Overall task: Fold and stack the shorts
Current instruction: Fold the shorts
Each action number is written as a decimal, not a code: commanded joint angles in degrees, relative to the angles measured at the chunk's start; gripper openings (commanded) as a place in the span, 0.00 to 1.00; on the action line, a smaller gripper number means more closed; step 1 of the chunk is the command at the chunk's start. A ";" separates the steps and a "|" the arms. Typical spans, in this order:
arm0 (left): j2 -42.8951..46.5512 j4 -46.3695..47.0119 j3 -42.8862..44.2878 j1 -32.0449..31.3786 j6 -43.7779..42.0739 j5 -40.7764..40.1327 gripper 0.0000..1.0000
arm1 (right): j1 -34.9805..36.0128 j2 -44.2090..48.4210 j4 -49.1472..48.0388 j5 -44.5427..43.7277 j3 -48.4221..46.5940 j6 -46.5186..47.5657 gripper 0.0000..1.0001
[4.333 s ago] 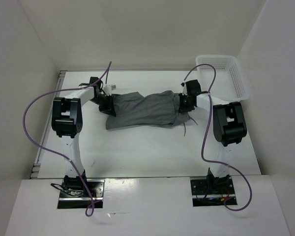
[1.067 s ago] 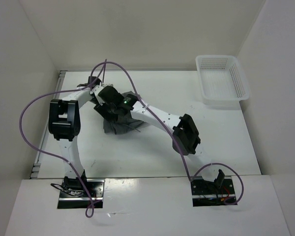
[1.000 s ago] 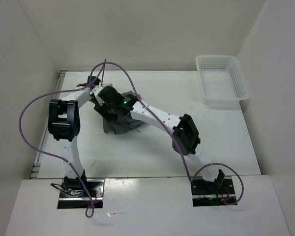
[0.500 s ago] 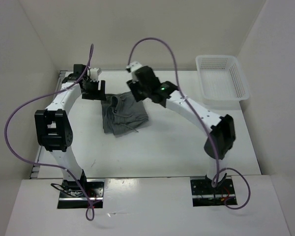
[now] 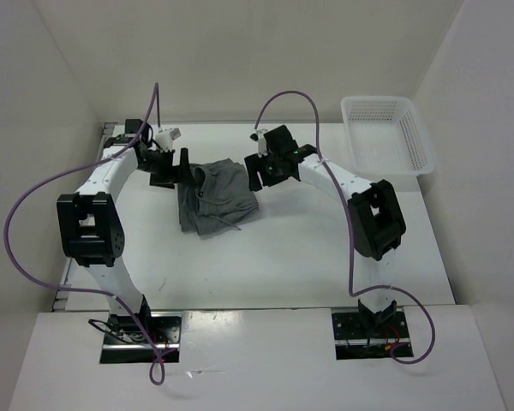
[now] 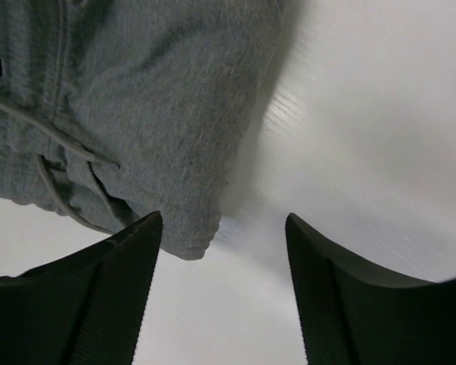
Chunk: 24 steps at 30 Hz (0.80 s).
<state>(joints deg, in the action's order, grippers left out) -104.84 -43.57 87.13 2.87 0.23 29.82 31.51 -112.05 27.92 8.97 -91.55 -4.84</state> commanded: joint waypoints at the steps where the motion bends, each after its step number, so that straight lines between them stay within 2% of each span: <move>1: 0.60 1.47 -1.09 -0.50 -0.23 6.56 1.00 | -1.62 -1.06 -4.01 10.44 -1.35 -2.01 0.73; 5: -0.79 5.68 -4.60 -1.64 -0.23 4.64 1.00 | -2.15 -2.74 -5.42 15.19 0.84 -2.72 0.78; 11: -4.93 8.41 -3.20 -4.44 -0.23 4.63 1.00 | -1.54 -5.37 -7.70 17.39 2.16 -3.24 0.78; 15: -7.49 9.81 -1.80 -6.39 -0.23 -2.73 1.00 | -0.40 -7.83 -8.32 16.17 2.16 -4.73 0.78; 17: -8.89 10.44 -1.79 -6.39 -0.23 -3.37 1.00 | -0.39 -9.23 -8.94 16.16 1.64 -4.74 0.78; 18: -8.89 11.05 -1.79 -6.39 -0.23 -3.37 0.98 | -0.39 -9.76 -8.94 16.16 1.03 -4.74 0.77; 19: -8.89 11.05 -1.79 -6.39 -0.23 -3.37 0.91 | 0.22 -10.29 -8.94 15.64 1.02 -4.74 0.75; 22: -10.47 11.58 -1.09 -6.39 -0.23 -1.09 0.69 | 0.22 -12.22 -9.47 14.85 -0.65 -4.74 0.60; 23: -10.48 11.58 -0.22 -6.39 -0.23 -0.13 0.57 | 0.22 -12.23 -9.47 14.06 -1.35 -5.26 0.50; 24: -11.08 10.97 -0.21 -6.39 -0.23 2.15 0.54 | 0.22 -12.23 -9.47 13.45 -1.35 -5.27 0.44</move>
<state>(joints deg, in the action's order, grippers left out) -114.78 -34.24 83.96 -3.84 0.47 27.97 31.14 -123.87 20.95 24.29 -90.32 -9.43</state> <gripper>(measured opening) 0.579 0.482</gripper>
